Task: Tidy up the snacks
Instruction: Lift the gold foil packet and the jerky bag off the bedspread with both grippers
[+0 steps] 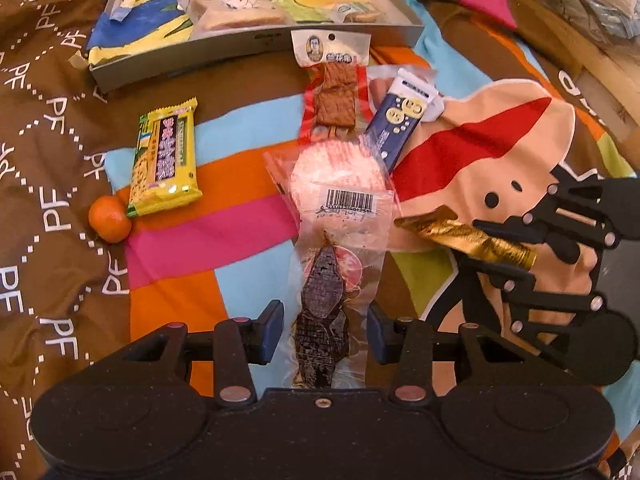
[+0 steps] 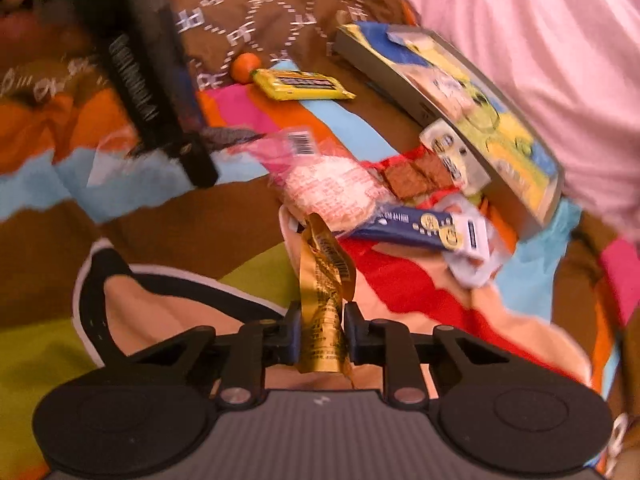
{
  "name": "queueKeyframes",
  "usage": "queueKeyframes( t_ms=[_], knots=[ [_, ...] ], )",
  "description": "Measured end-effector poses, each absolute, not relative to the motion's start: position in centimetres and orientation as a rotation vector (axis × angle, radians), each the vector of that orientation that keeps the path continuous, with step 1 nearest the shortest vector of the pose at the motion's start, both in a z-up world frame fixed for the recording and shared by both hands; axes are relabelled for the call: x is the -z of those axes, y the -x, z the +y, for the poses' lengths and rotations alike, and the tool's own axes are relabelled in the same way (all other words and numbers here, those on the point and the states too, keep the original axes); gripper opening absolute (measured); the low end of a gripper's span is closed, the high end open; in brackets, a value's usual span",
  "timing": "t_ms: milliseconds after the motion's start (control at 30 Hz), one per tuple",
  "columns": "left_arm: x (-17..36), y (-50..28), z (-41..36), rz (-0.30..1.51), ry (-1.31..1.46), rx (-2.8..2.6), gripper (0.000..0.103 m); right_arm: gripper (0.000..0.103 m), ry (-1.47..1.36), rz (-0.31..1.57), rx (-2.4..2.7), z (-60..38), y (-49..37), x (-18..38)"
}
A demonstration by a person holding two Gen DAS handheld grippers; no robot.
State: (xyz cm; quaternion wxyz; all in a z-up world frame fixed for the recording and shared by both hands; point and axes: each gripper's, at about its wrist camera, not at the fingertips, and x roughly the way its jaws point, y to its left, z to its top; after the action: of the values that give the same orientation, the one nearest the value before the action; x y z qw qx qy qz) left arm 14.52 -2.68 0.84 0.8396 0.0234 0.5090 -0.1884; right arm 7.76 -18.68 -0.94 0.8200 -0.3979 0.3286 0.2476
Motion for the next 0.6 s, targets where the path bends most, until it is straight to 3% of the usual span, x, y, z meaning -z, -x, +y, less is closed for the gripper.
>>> queueKeyframes(
  t_ms=[600],
  knots=[
    [-1.5, -14.6, -2.6, 1.028, -0.019, 0.378, 0.045, 0.021, 1.135, 0.403, -0.543, -18.4, -5.7, 1.1]
  ],
)
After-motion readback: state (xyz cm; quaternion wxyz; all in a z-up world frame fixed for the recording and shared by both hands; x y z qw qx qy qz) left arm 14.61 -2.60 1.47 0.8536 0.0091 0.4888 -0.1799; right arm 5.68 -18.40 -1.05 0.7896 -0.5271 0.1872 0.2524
